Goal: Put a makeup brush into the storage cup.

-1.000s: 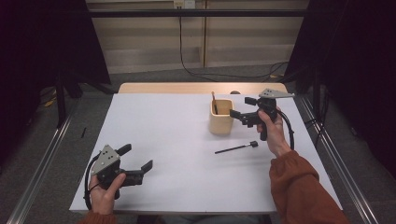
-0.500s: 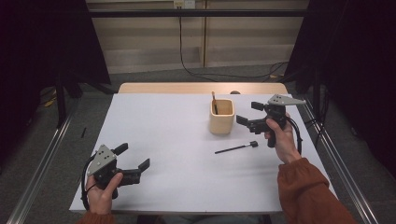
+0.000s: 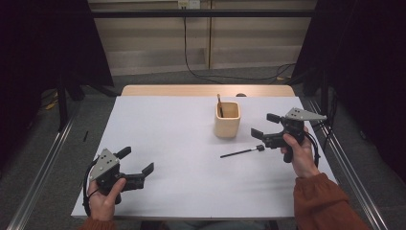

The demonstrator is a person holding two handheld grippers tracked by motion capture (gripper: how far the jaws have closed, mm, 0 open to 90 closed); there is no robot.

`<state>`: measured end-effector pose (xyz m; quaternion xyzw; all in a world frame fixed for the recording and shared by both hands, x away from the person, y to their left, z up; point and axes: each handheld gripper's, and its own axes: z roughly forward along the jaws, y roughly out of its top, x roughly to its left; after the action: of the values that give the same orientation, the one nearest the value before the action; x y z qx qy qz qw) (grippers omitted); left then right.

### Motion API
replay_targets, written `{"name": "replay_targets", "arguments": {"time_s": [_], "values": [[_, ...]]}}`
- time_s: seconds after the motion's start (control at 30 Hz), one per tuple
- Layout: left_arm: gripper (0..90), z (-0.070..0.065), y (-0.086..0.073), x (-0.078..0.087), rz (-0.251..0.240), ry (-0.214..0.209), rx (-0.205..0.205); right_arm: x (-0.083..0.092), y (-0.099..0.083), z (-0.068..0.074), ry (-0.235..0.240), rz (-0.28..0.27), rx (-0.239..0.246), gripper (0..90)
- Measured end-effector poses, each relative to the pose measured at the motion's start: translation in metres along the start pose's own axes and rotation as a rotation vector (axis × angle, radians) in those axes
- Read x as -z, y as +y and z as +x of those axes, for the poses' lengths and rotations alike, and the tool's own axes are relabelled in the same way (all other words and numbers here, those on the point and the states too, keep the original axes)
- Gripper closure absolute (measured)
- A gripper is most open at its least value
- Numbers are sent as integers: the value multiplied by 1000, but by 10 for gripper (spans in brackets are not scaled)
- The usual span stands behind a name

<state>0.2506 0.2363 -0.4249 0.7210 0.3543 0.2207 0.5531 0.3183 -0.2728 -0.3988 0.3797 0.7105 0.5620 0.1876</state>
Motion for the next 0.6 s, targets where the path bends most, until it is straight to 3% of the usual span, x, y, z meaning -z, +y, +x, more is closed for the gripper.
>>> {"name": "replay_targets", "arguments": {"time_s": [0.6], "values": [[24, -1, -5, 7, -7, -5, 14, 40, -27, 13, -36, 4, -34, 22]]}}
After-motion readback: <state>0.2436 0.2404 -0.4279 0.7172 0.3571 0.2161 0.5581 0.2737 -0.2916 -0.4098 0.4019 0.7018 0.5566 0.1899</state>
